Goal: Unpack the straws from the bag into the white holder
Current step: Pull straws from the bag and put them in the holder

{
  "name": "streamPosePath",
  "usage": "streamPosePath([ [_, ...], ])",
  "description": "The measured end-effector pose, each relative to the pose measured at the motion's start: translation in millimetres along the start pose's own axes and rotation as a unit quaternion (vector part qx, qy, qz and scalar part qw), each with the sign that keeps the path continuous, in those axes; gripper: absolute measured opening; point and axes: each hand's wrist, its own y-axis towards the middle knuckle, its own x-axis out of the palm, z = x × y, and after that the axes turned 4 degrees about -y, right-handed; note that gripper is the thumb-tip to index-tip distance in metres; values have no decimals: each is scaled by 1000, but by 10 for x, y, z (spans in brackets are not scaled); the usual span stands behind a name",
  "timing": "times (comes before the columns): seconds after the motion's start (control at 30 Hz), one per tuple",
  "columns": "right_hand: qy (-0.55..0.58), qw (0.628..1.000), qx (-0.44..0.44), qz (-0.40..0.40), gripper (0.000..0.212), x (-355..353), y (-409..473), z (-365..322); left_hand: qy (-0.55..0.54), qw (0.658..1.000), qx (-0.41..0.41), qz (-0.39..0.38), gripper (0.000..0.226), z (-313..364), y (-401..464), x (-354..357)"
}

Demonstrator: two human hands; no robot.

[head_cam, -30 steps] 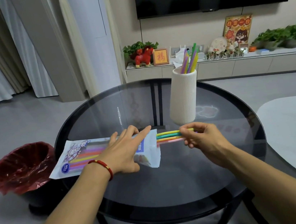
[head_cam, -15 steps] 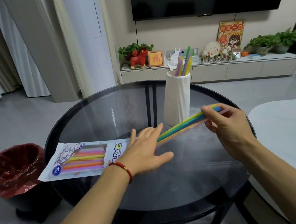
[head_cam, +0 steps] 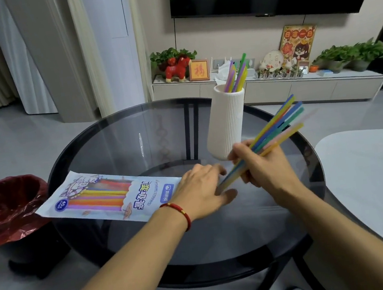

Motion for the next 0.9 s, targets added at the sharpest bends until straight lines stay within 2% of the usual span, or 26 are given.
streamPosePath([
  [0.07, -12, 998, -22, 49, 26, -117, 23, -53, 10, 1000, -4, -8, 65, -132, -47, -36],
  [0.1, -30, 996, -43, 73, 27, -169, 35, -65, 0, 1000, -10, -3, 68, -184, -73, -62],
  [0.2, -116, 980, -110, 115, 32, -182, 68, -63, 1, 1000, -17, 17, 59, -278, -124, -126],
  [0.27, -167, 976, -113, 80, 34, -91, 70, -6, 38, 999, -15, 2, 52, -299, -166, -144],
  [0.37, -181, 981, -69, 10, 37, 9, 61, 103, 69, 997, -13, -27, 52, -332, -253, -160],
  [0.5, -188, 976, -110, 6, 39, -57, 118, 55, 71, 997, 2, -21, 54, -352, -319, -200],
  [0.77, -211, 974, -80, -29, 28, -41, 87, 80, 72, 996, 13, -44, 47, -328, -374, -140],
  [0.83, -187, 980, -71, -22, 33, -54, 89, 102, 84, 996, 1, -41, 50, -332, -367, -136],
  [0.9, -114, 992, -54, 0, 35, -80, 90, 120, 100, 995, -6, -29, 51, -340, -355, -132],
])
